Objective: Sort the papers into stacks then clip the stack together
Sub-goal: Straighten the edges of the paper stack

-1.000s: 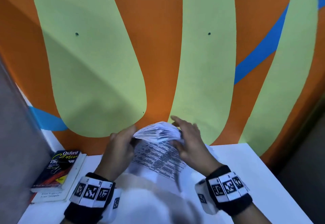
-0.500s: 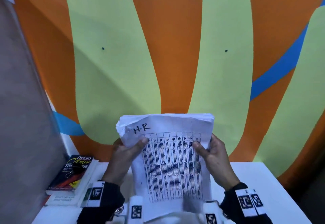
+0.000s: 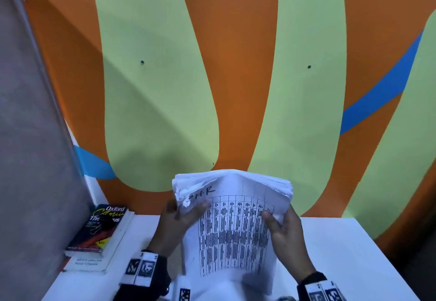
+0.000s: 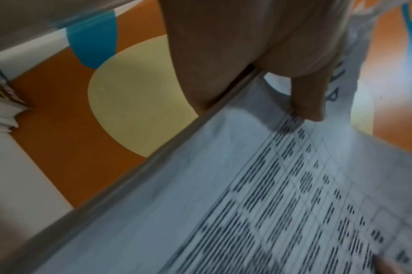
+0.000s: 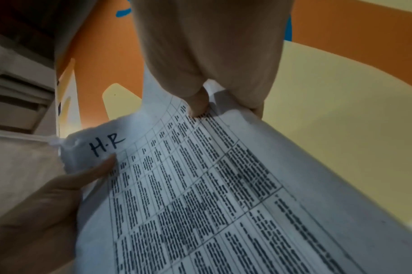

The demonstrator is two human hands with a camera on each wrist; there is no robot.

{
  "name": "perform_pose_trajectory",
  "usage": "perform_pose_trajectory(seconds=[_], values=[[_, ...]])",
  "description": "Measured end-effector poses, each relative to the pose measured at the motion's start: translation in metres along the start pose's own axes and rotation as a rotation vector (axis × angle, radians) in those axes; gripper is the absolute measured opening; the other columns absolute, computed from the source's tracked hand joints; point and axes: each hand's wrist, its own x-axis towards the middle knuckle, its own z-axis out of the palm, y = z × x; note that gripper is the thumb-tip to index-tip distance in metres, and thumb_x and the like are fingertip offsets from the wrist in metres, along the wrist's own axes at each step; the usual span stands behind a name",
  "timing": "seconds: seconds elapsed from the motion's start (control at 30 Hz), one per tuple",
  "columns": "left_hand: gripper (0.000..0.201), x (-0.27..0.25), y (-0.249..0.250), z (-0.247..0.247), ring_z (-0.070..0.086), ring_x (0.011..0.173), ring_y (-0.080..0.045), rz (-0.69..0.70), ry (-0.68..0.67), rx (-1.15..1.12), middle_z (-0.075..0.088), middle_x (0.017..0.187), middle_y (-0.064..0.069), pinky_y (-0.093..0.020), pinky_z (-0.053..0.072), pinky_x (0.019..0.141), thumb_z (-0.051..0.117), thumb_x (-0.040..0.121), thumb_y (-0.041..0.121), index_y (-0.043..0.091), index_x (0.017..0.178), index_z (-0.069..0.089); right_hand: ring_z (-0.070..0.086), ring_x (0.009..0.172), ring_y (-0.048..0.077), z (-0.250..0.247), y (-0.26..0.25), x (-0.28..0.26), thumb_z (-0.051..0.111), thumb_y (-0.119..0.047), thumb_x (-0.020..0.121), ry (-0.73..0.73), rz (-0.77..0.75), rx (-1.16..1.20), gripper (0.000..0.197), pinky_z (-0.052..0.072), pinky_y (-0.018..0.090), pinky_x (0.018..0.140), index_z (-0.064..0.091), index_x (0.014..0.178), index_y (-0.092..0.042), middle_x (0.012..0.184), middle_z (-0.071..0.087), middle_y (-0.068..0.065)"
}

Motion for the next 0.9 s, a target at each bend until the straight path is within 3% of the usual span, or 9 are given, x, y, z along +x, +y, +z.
perform_pose_trajectory(seconds=[0.13, 0.3, 0.5, 0.57, 0.63, 0.73, 0.77, 0.83, 0.9], values=[[0.039, 0.019, 0.014, -0.007, 0.057, 0.063, -0.008, 0.141, 0.023, 0.075, 0.067, 0.065, 0.001, -0.021, 0.044, 0.061, 0.073, 0.073, 0.050, 0.012, 0.072, 0.071, 0.067, 0.087, -0.005, -0.005, 0.007, 0.000, 0.060, -0.001, 0.088, 0.028, 0.003, -0.005, 0.032, 0.048, 0.005, 0.072, 0.056, 0.120, -0.003, 0.091, 0.071, -0.027], [0.054, 0.016, 0.014, -0.002, 0.023, 0.053, -0.019, 0.146, 0.052, 0.030, 0.030, 0.055, -0.006, -0.027, 0.021, 0.049, 0.069, 0.070, 0.057, 0.010, 0.055, 0.046, 0.068, 0.085, -0.005, -0.007, 0.012, -0.004, 0.061, 0.005, 0.086, 0.025, 0.037, 0.034, 0.025, 0.047, 0.004, 0.071, 0.062, 0.111, 0.004, 0.097, 0.072, -0.019], [0.053, 0.023, 0.007, -0.009, 0.058, 0.077, -0.024, -0.126, 0.100, -0.413, 0.066, 0.089, -0.014, -0.029, 0.047, 0.071, 0.055, 0.084, 0.054, 0.003, 0.084, 0.071, 0.067, 0.086, -0.005, -0.019, 0.015, -0.006, 0.060, 0.009, 0.086, 0.028, 0.064, 0.022, 0.028, 0.048, 0.005, 0.072, 0.062, 0.110, -0.004, 0.099, 0.072, -0.013], [0.057, 0.029, 0.014, -0.024, 0.051, 0.066, -0.015, 0.010, 0.101, -0.435, 0.068, 0.085, -0.005, -0.022, 0.043, 0.056, 0.054, 0.079, 0.064, 0.012, 0.088, 0.076, 0.067, 0.084, -0.007, -0.026, 0.016, -0.006, 0.062, 0.004, 0.085, 0.041, 0.079, 0.026, 0.034, 0.048, 0.004, 0.071, 0.056, 0.118, 0.004, 0.099, 0.074, -0.009], [0.068, 0.032, 0.015, -0.028, 0.051, 0.069, -0.012, 0.150, 0.007, -0.323, 0.065, 0.100, -0.004, -0.022, 0.043, 0.056, 0.064, 0.069, 0.068, 0.019, 0.116, 0.068, 0.067, 0.085, -0.008, -0.031, 0.017, -0.004, 0.064, 0.001, 0.085, 0.064, 0.088, 0.040, 0.044, 0.049, 0.003, 0.073, 0.049, 0.126, 0.010, 0.103, 0.074, 0.005], [0.068, 0.023, 0.005, -0.021, 0.059, 0.075, -0.007, 0.076, -0.054, -0.249, 0.059, 0.108, -0.003, -0.019, 0.048, 0.062, 0.073, 0.057, 0.026, 0.041, 0.123, 0.059, 0.062, 0.114, 0.018, -0.030, 0.014, -0.001, 0.069, -0.030, 0.081, 0.074, 0.109, 0.045, 0.065, 0.050, 0.028, 0.098, 0.046, 0.131, 0.004, 0.128, 0.060, 0.019], [0.079, 0.022, -0.001, -0.016, 0.061, 0.082, -0.010, 0.049, -0.097, -0.172, 0.060, 0.109, -0.006, -0.025, 0.053, 0.071, 0.078, 0.056, 0.025, 0.041, 0.129, 0.053, 0.056, 0.122, 0.025, -0.028, 0.010, 0.000, 0.068, -0.037, 0.080, 0.072, 0.120, 0.038, 0.069, 0.046, 0.040, 0.104, 0.044, 0.133, 0.000, 0.133, 0.057, 0.017], [0.097, 0.023, -0.008, -0.007, 0.061, 0.096, -0.016, 0.007, -0.139, -0.029, 0.063, 0.113, -0.011, -0.042, 0.053, 0.087, 0.089, 0.052, 0.040, 0.031, 0.137, 0.043, 0.048, 0.130, 0.030, -0.026, 0.007, 0.003, 0.065, -0.021, 0.087, 0.043, 0.124, 0.027, 0.058, 0.040, 0.052, 0.107, 0.042, 0.136, -0.002, 0.139, 0.051, 0.017], [0.100, 0.033, -0.008, -0.009, 0.063, 0.102, -0.008, 0.013, -0.084, 0.040, 0.066, 0.117, -0.003, -0.031, 0.050, 0.090, 0.089, 0.050, 0.050, 0.019, 0.135, 0.044, 0.051, 0.127, 0.025, -0.026, 0.006, 0.008, 0.060, -0.004, 0.090, -0.004, 0.090, 0.024, 0.047, 0.042, 0.047, 0.106, 0.045, 0.134, -0.002, 0.137, 0.054, 0.012]])
